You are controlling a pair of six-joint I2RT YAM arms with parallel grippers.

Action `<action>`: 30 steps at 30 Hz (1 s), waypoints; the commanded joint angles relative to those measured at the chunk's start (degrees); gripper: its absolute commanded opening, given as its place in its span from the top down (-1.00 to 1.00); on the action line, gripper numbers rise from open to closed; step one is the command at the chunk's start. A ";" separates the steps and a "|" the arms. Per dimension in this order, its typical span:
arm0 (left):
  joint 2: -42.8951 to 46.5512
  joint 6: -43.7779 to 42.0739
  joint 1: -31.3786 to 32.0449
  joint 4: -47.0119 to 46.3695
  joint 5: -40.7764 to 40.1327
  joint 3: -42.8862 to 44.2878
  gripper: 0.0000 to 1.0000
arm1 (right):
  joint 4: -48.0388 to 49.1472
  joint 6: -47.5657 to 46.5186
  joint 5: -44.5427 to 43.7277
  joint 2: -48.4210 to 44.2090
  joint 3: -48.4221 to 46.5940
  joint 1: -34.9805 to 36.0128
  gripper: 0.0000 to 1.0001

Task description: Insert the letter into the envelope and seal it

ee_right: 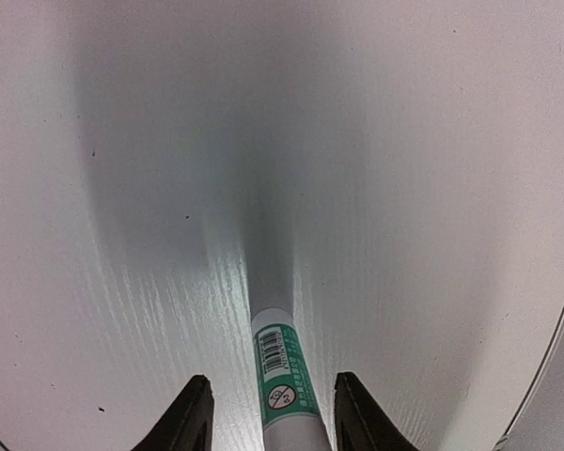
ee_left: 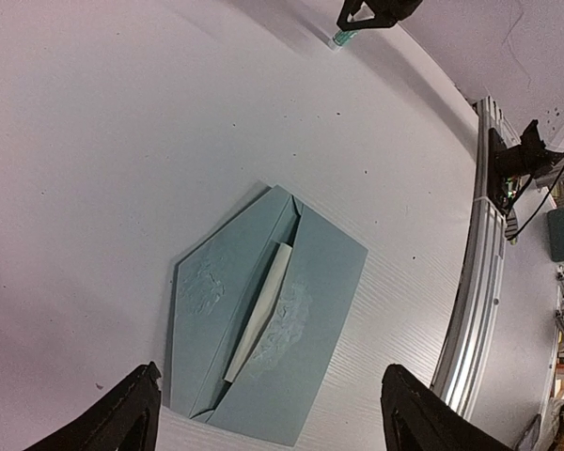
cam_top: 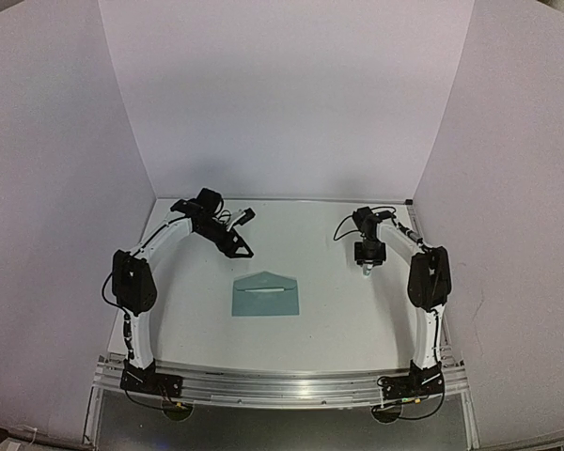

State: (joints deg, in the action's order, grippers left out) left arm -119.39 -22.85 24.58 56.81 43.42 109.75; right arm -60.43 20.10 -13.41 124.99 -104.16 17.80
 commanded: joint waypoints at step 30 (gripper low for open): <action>30.72 -23.63 3.18 -9.71 -12.59 -18.72 -0.69 | 12.42 7.56 38.21 -15.89 -8.06 12.02 1.00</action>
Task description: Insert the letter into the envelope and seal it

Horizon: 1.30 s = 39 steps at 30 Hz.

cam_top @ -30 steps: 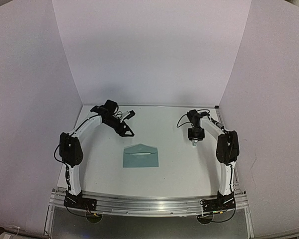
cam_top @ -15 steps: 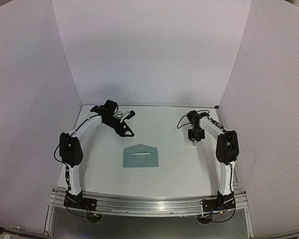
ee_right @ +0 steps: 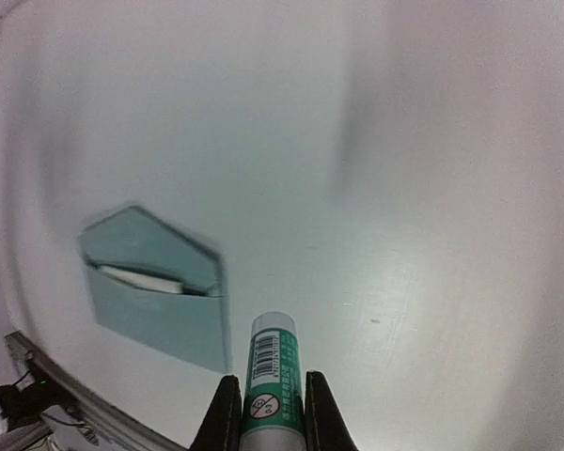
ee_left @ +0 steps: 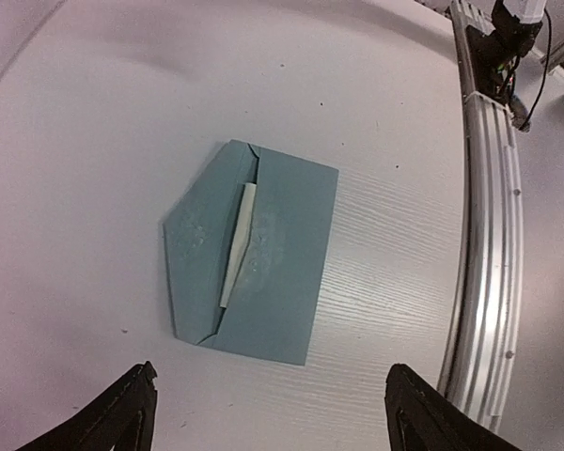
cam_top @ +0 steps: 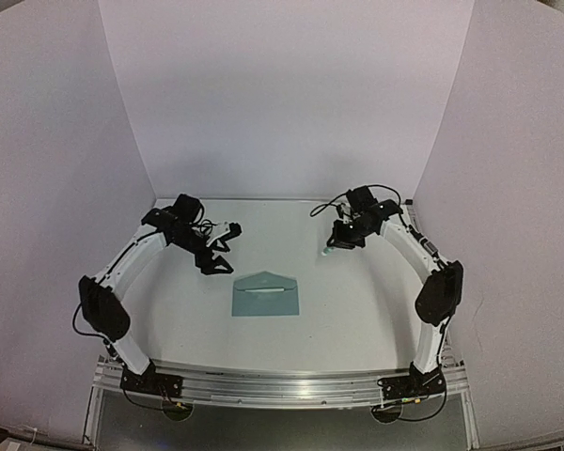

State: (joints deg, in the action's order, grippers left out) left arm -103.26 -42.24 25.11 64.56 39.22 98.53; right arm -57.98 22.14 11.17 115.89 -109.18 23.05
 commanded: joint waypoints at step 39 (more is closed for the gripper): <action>20.86 -1.55 16.19 -39.93 -20.85 -15.59 1.00 | 29.26 17.00 18.83 -3.94 -11.19 22.79 0.48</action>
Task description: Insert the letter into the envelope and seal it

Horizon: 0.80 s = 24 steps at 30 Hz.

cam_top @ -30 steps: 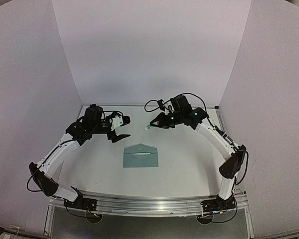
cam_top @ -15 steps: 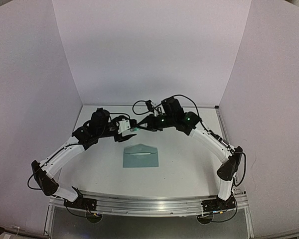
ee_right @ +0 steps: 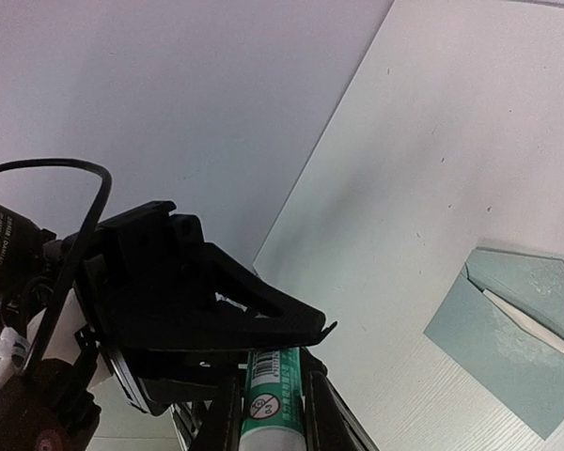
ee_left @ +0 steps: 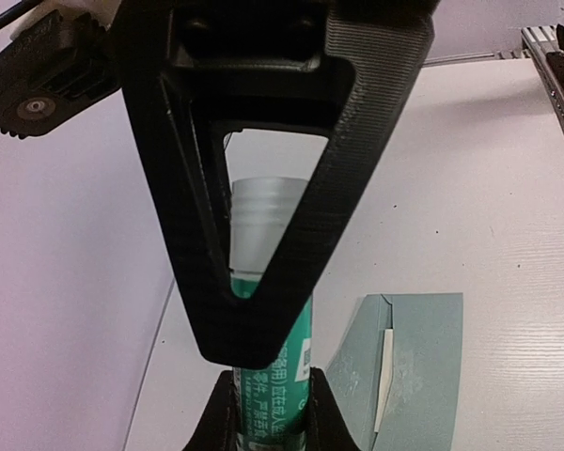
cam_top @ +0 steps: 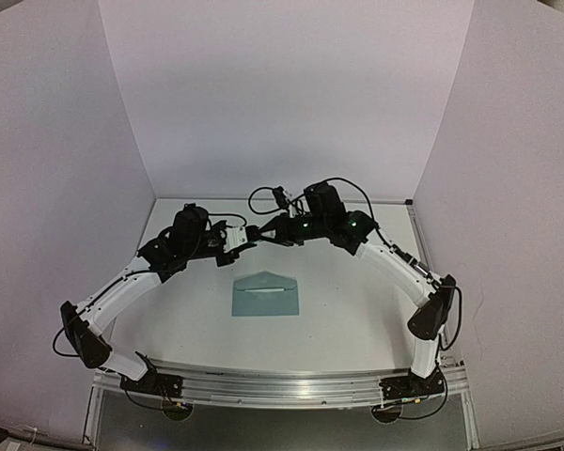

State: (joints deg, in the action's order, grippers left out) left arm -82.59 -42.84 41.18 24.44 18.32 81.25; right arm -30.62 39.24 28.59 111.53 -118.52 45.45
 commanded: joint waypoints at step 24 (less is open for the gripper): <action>0.85 -2.87 0.13 1.93 -2.55 0.37 1.00 | 1.96 -1.02 1.85 -6.87 6.79 -1.94 0.27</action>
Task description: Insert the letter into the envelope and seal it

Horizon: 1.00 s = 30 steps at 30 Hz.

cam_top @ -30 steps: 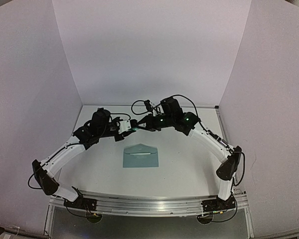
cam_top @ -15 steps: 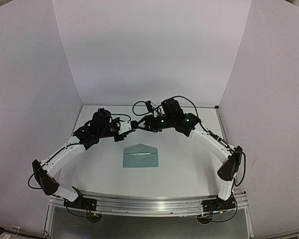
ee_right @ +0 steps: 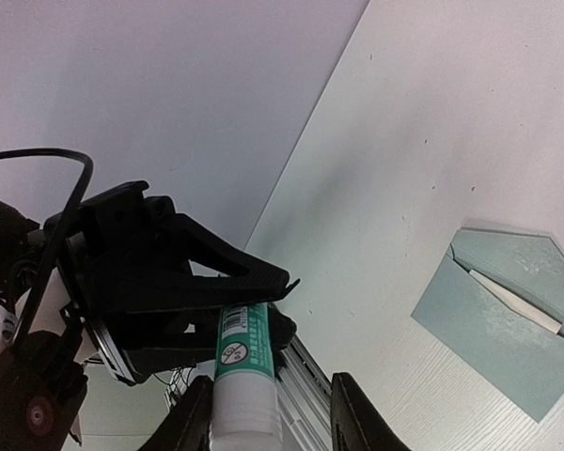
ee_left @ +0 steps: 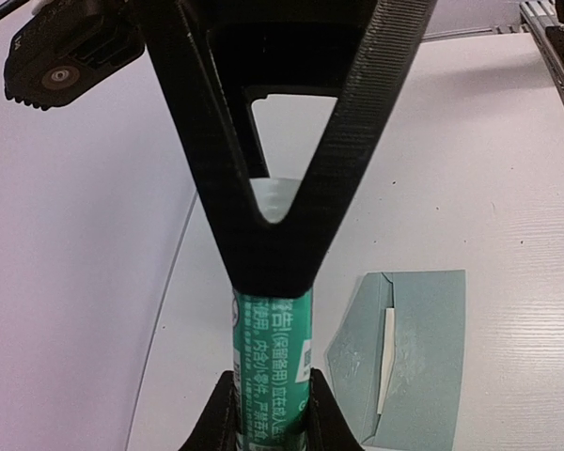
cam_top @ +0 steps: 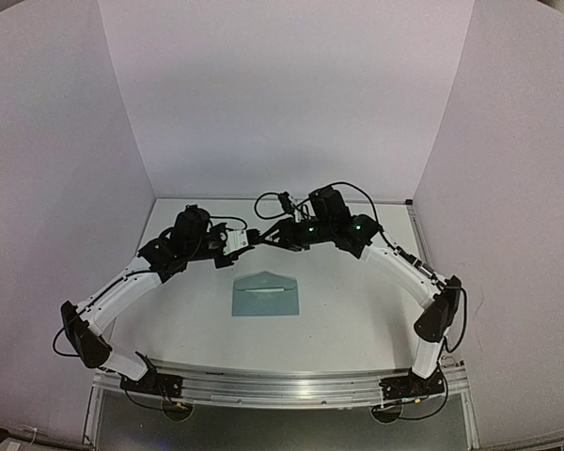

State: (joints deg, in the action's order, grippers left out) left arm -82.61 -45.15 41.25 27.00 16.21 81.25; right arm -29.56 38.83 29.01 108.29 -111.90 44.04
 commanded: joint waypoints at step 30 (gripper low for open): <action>1.86 5.25 -1.75 3.49 -5.38 -5.26 1.00 | -17.14 -6.09 -19.13 -12.50 22.15 -19.16 1.00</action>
State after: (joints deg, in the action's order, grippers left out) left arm -82.24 -44.54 39.53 29.35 11.41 74.87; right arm -31.50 38.39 28.33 93.73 -88.15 23.66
